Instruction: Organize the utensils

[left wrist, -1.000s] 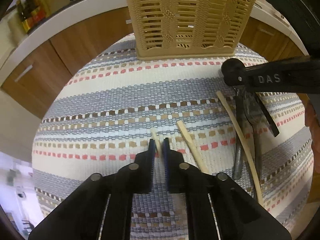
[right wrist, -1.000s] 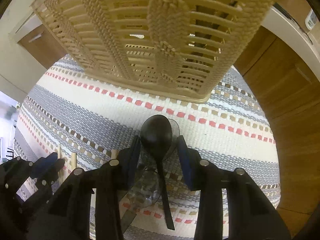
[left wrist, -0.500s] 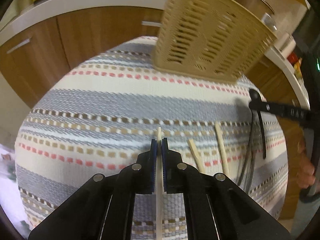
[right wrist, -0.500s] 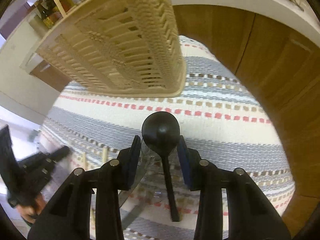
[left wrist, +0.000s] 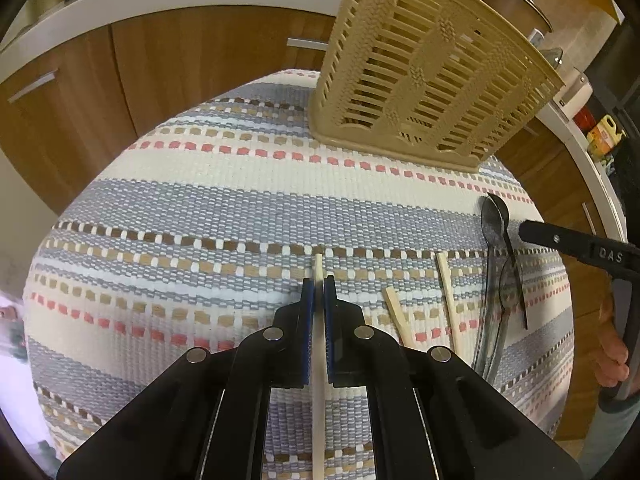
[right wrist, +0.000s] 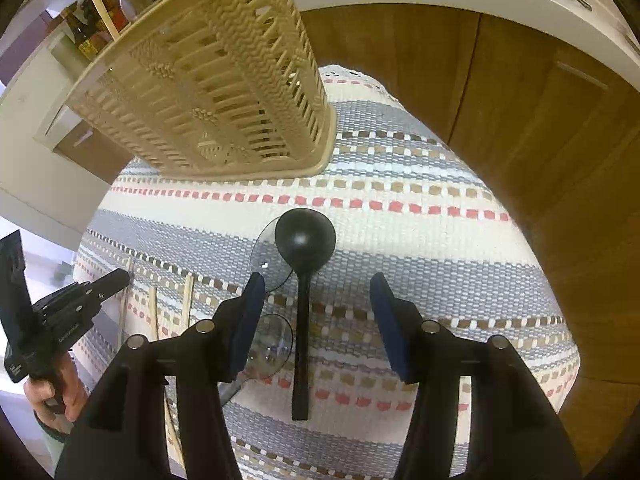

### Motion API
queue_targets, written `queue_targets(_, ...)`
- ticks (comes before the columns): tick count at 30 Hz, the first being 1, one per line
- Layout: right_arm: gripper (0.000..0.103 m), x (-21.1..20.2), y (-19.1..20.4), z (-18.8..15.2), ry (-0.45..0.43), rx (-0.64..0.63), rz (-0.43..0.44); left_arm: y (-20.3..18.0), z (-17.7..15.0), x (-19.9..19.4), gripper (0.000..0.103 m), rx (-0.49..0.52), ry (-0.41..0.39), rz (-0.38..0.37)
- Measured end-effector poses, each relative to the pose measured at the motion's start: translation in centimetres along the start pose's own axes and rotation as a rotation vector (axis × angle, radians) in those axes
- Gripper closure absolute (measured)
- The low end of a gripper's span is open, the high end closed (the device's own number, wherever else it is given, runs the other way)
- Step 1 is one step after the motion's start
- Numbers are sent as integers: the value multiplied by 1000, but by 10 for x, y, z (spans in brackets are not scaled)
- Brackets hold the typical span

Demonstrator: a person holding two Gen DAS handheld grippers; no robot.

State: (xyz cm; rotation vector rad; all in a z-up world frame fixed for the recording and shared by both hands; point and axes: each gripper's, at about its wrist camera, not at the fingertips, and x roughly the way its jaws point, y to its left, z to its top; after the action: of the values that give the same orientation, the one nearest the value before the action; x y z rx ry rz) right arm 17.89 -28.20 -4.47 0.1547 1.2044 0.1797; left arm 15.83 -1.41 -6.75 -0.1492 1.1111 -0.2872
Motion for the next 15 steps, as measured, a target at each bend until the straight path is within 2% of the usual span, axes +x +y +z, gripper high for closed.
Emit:
queue_targets(4, 56, 13, 16, 10, 13, -38, -67, -10, -1, 4, 100, 12, 1, 2)
queue_targets(5, 60, 19, 18, 12, 29, -37, -72, -11, 0, 4, 100, 14, 2, 2)
queue_targets(9, 72, 25, 12, 19, 47, -19, -56, -12, 7, 12, 100, 9, 20, -28)
queue_targets(15, 78, 15, -2, 16, 35, 2, -14, -11, 19, 21, 100, -1, 28, -57)
